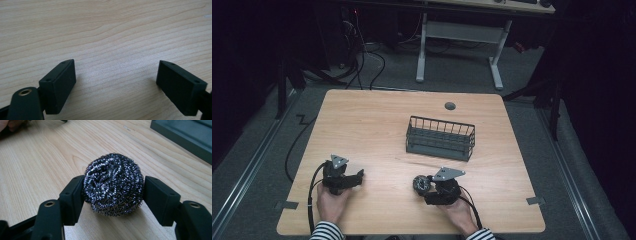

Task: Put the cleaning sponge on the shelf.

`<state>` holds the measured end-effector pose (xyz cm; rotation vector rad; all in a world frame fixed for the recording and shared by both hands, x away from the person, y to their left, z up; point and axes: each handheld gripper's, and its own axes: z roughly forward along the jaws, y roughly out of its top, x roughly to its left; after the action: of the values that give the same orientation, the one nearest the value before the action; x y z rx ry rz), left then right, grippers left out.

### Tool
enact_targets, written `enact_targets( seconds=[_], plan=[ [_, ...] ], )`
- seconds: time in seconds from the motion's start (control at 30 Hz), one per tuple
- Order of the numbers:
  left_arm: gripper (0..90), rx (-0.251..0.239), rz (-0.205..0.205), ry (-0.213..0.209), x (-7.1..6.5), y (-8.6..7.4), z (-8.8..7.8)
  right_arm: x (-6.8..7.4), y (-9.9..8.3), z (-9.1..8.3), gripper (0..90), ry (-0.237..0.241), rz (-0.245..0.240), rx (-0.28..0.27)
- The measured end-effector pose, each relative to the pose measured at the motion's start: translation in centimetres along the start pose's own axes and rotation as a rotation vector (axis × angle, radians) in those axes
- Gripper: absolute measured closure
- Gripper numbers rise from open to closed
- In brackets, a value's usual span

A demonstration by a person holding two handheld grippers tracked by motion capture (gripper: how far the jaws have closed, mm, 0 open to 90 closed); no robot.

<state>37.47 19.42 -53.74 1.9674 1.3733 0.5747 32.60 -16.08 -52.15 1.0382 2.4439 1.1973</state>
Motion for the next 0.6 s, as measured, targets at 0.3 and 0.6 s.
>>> enact_targets(
  seconds=[0.3, 0.6],
  plan=[
    [16.4, 0.0, 0.0, 0.0, 0.0, 0.0, 0.0, 0.05, -0.04, -0.23, 43.0, -0.005, -0.021, 0.015],
    [16.4, 0.0, 0.0, 0.0, 0.0, 0.0, 0.0, -0.14, 0.01, -0.52, 46.7, 0.008, -0.019, 0.017]
  ],
)
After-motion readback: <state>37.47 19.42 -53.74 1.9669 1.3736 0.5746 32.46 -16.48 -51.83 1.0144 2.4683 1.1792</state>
